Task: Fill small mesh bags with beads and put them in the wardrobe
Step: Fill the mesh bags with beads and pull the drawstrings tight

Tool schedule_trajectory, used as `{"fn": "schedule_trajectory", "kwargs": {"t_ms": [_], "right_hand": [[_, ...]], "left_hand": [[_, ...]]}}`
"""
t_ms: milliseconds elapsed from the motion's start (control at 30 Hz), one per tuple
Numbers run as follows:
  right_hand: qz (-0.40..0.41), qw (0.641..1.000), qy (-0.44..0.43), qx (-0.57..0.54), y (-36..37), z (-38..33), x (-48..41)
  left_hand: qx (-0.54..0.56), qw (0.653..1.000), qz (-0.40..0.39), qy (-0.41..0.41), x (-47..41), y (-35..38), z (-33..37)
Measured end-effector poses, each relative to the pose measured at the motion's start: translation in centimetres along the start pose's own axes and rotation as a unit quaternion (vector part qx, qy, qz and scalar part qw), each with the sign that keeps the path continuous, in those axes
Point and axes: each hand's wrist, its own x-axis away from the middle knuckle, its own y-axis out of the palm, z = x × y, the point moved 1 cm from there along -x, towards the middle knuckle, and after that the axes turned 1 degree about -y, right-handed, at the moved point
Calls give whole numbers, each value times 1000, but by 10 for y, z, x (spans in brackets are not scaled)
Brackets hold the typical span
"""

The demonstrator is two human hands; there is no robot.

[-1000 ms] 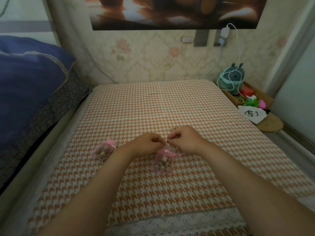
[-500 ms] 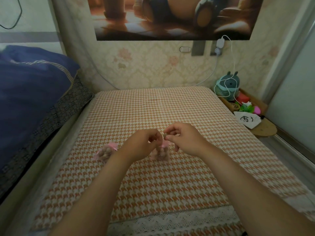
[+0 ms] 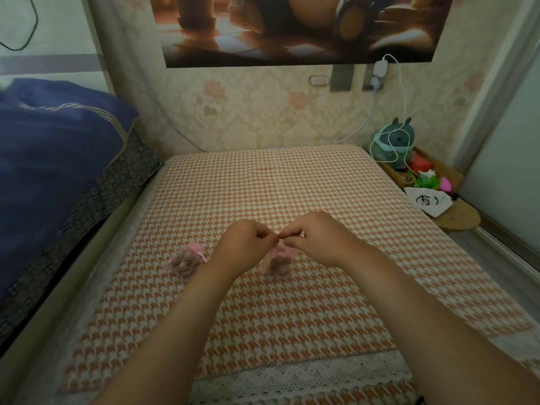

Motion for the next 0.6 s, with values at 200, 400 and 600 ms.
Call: {"fn": "schedule_trajectory", "kwargs": {"t_ms": [200,400,600], "right_hand": [[-17,999,13,-45,-1,1,1],[-101,992,36,-63,7,-8,1],[-42,998,12,-38,5,-8,-1]], "left_hand": [[11,999,37,-26,-4,4,-2],[34,999,14,-34,-6,4,-2],[38,999,10,-31,-6,2,-4]]}}
